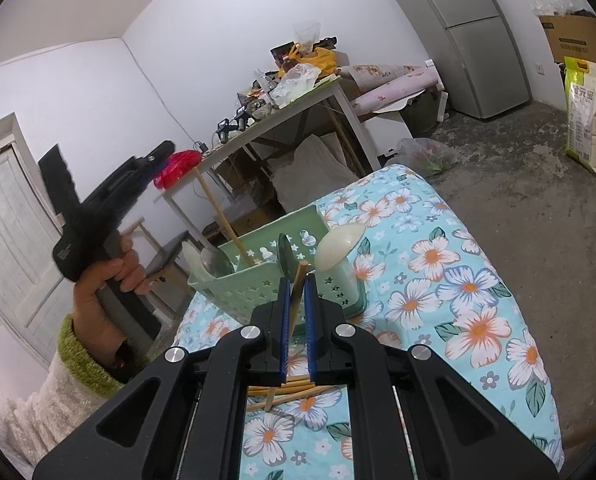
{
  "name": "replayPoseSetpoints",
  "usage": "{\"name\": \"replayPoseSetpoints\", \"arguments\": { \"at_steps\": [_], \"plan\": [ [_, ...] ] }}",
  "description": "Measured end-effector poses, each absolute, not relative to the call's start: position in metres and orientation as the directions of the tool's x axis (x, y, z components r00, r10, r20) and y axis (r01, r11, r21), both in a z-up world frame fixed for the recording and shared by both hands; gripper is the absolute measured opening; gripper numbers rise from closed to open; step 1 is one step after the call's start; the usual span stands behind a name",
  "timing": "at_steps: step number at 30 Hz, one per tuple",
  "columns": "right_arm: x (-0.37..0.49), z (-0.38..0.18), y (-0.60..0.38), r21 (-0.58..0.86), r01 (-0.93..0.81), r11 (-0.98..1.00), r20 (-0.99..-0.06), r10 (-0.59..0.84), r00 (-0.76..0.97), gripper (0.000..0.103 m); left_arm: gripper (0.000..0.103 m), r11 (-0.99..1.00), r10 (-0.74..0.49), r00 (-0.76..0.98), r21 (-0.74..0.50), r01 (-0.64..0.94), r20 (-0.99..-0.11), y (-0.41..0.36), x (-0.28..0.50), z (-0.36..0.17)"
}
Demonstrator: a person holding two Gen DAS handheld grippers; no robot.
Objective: Organize utensils
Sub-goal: 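Lower the held chopstick into the green caddy and open the left tool, then lower the held chopstick into the green caddy and open the right tool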
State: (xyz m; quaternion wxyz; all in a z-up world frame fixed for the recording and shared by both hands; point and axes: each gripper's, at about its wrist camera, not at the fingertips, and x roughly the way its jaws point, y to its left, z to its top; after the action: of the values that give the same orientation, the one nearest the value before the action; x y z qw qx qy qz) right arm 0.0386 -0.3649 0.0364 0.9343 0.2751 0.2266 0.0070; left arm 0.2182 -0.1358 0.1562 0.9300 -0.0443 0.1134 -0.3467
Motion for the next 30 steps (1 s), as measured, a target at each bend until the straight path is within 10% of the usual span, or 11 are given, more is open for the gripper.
{"name": "replayPoseSetpoints", "arguments": {
  "at_steps": [20, 30],
  "plan": [
    [0.032, 0.103, -0.355, 0.426, -0.018, 0.904, -0.286, 0.154, 0.946, 0.005, 0.080, 0.771, -0.633, 0.695, -0.195, 0.607, -0.342, -0.046, 0.139, 0.109],
    [0.031, 0.170, -0.372, 0.377, -0.094, 0.921, -0.099, 0.141, 0.985, 0.005, 0.087, 0.813, -0.568, 0.677, -0.192, 0.550, -0.468, -0.031, 0.118, 0.066]
  ]
}}
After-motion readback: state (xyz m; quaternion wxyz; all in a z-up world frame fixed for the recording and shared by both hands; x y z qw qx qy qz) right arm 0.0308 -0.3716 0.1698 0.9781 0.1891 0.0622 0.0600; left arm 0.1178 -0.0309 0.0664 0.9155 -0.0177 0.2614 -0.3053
